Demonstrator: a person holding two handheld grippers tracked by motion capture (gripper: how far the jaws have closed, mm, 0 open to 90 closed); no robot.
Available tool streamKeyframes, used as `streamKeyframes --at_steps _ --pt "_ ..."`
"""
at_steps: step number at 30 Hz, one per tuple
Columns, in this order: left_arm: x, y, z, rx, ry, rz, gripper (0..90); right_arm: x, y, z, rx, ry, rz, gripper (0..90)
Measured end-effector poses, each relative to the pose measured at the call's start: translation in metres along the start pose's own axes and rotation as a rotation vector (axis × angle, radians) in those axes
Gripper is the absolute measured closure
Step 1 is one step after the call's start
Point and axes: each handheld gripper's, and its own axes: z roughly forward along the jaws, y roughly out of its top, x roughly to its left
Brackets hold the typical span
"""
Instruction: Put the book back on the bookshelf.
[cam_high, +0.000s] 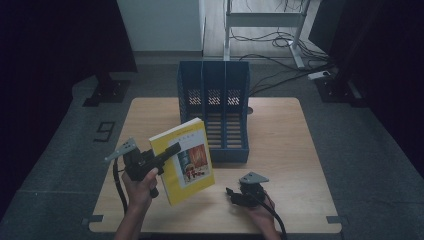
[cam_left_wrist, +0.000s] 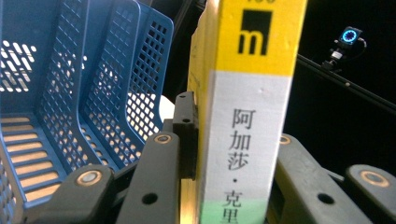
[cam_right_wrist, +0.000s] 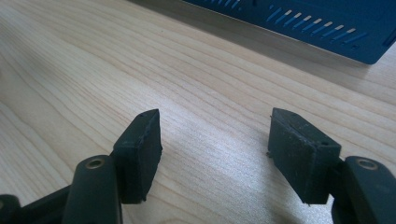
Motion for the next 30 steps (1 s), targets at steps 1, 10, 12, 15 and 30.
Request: streamKeyframes --at_steps 1,10,12,15,30 --pt "0.000 0.001 0.001 0.001 0.003 0.000 74.5 -0.001 0.000 0.000 -0.001 0.006 0.006 34.4" --pt "0.004 0.010 0.009 -0.007 0.031 0.004 74.5 0.008 0.001 0.003 0.016 -0.047 -0.059 32.4" --pt "0.006 0.012 0.010 -0.014 0.035 0.008 74.4 0.009 0.001 0.003 0.019 -0.056 -0.069 32.4" --pt "0.007 0.014 0.010 -0.015 0.041 0.010 74.4 0.009 0.001 0.003 0.020 -0.059 -0.073 32.4" --pt "0.010 0.031 0.016 -0.038 0.068 0.017 74.3 0.009 0.001 0.003 0.019 -0.061 -0.076 32.3"
